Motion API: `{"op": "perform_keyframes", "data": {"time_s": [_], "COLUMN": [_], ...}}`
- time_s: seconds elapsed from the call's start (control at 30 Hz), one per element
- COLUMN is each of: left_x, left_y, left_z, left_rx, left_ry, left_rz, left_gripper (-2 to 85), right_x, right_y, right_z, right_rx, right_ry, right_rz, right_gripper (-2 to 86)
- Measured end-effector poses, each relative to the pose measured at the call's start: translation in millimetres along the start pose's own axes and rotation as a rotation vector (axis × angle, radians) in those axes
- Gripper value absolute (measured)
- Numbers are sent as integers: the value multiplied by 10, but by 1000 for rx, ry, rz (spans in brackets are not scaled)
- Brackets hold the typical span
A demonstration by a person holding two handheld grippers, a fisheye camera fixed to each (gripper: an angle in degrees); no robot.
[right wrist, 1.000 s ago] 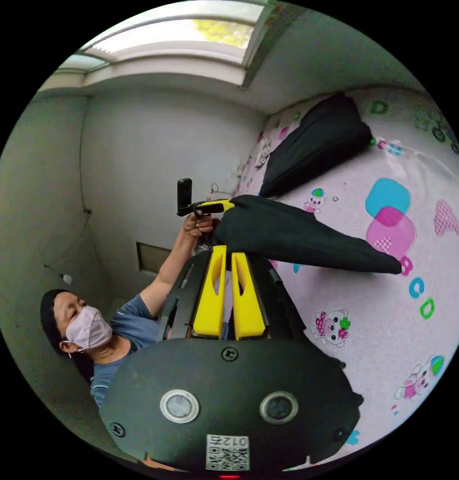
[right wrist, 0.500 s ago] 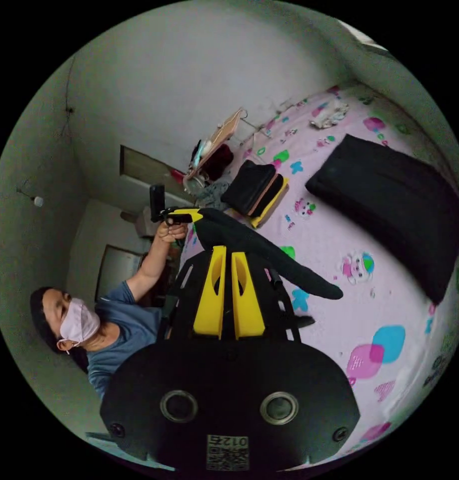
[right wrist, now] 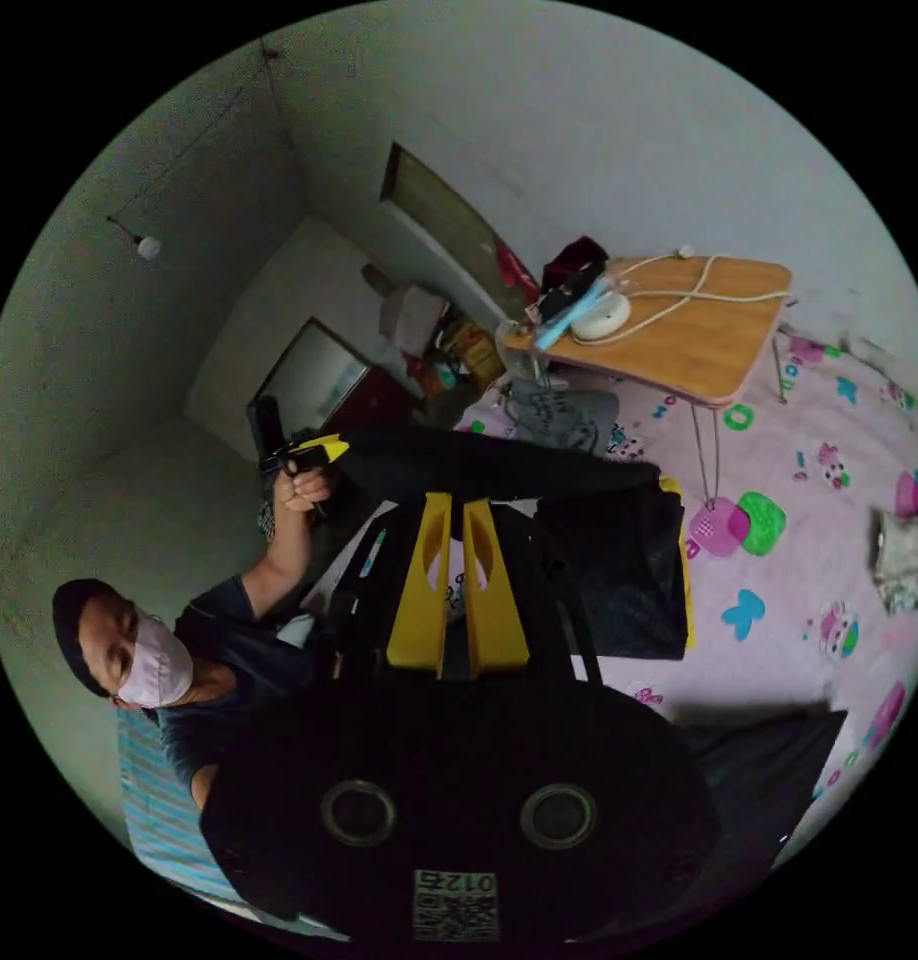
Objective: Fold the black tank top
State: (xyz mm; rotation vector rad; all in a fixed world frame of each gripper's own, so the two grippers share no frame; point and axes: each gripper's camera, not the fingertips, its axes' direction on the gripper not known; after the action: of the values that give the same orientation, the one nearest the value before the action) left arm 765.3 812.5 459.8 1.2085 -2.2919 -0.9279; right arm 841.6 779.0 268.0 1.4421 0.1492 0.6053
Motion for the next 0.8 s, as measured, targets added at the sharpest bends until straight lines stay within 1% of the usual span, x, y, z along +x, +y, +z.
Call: {"op": "perform_keyframes", "data": {"time_s": [0.07,0.13,0.2,0.23,0.27,0.3,0.37,0.4,0.47,0.53,0.63,0.8], "left_x": [-146,-273,-473,-617,-698,-857,-1012,-1043,-1047,-1049,-977,-862], "left_y": [260,609,1129,1393,1520,1753,2006,2078,2079,2053,1984,2003], "left_z": [104,416,1097,1474,1655,1964,2260,2332,2350,2312,2150,1906], "left_rx": [36,24,-68,-126,-157,-198,-233,-227,-234,-223,-180,-126], "left_ry": [-22,-41,-26,5,36,87,126,114,74,49,66,39], "left_rz": [-72,-147,-258,-347,-401,-510,-621,-625,-567,-527,-504,-431], "left_gripper": [16,13,10,7,6,4,3,3,3,3,4,4], "right_x": [552,1023,1523,1859,2167,2311,2777,2866,3123,3230,3315,3470], "right_y": [-106,-58,73,193,330,402,667,718,843,877,889,1080], "right_z": [305,534,737,870,999,1062,1252,1267,1242,1219,1145,949], "right_rx": [-108,-197,-271,-320,-364,-386,-450,-452,-423,-429,-459,-459], "right_ry": [-2,33,83,122,174,194,221,217,168,161,158,60], "right_rz": [-6,25,77,129,181,203,257,263,259,238,203,174], "right_gripper": [-10,-10,-10,-10,-10,-10,-10,-10,-10,-10,-10,-10]}}
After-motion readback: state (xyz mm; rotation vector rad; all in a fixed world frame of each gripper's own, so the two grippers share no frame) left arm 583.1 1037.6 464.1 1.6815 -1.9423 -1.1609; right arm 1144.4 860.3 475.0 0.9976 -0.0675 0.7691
